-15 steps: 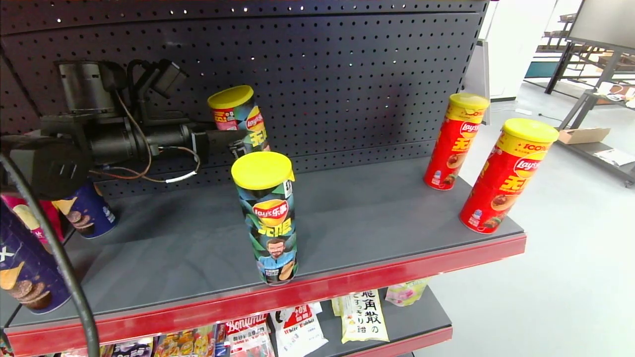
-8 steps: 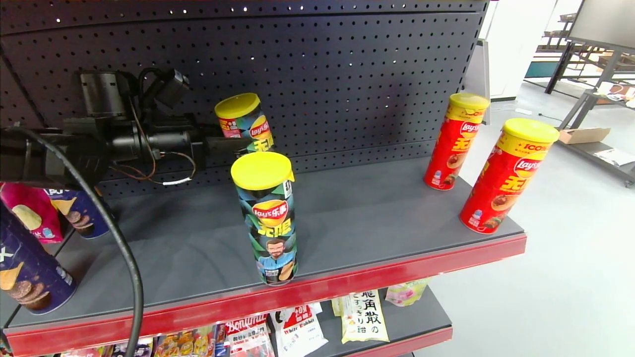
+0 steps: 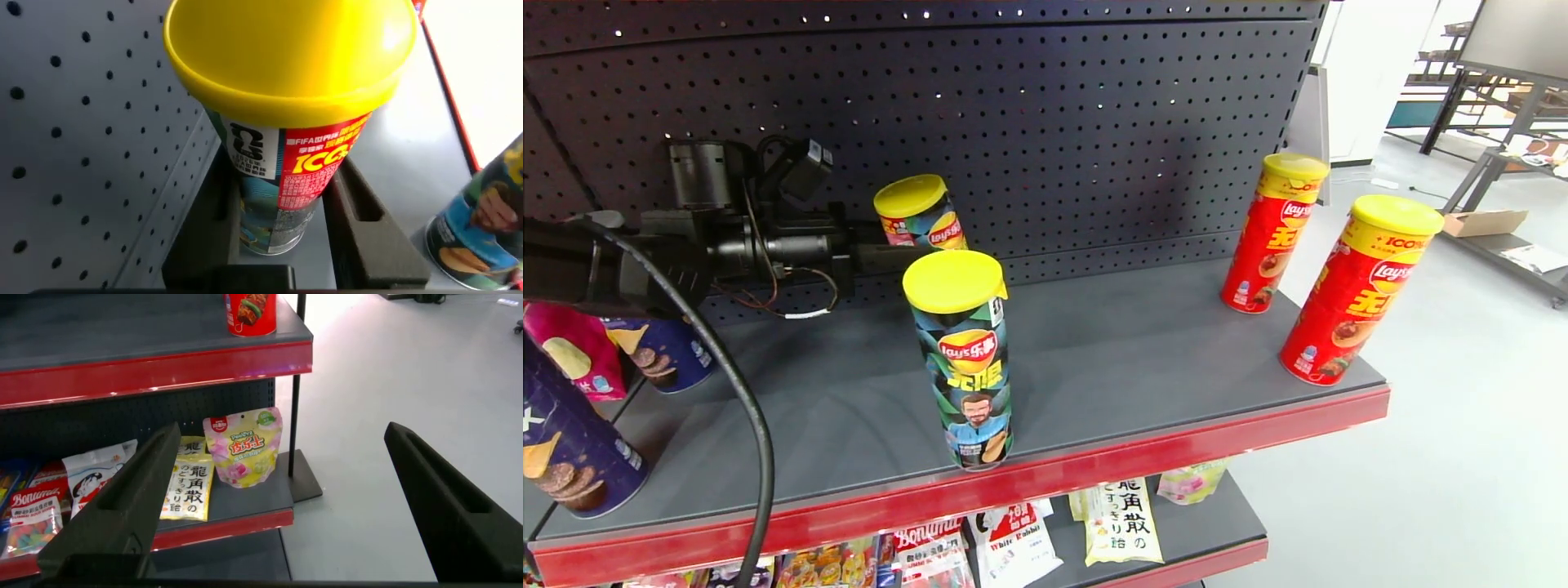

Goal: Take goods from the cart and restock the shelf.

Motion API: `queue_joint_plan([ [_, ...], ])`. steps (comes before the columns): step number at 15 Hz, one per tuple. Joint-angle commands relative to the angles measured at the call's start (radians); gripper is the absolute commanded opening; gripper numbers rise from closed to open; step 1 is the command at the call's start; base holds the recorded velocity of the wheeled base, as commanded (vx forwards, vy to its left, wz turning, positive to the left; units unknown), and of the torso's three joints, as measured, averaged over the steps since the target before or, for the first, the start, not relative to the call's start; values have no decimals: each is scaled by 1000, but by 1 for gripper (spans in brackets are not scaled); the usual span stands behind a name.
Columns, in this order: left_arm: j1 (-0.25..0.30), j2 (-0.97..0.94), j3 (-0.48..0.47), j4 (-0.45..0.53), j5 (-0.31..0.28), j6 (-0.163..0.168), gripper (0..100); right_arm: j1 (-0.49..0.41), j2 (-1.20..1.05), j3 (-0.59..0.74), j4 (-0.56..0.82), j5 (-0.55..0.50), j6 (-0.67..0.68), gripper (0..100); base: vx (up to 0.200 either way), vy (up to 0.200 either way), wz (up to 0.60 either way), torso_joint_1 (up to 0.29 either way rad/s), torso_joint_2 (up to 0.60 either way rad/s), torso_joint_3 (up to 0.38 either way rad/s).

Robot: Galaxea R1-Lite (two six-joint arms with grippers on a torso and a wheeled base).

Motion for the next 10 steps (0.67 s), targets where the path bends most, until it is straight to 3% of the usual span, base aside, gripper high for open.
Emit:
queue_joint_plan([
  [1,1,-5,2,-1,-10,2,0,0,0,0,0,0,0,100,0,0,0,0,0,0],
  [4,1,-13,2,30,-25,25,0,0,0,0,0,0,0,100,0,0,0,0,0,0],
  [8,1,-33,-4,180,-41,149,0,0,0,0,0,0,0,100,0,0,0,0,0,0],
  [10,1,-33,-5,203,-48,171,0,0,0,0,0,0,0,100,0,0,0,0,0,0],
])
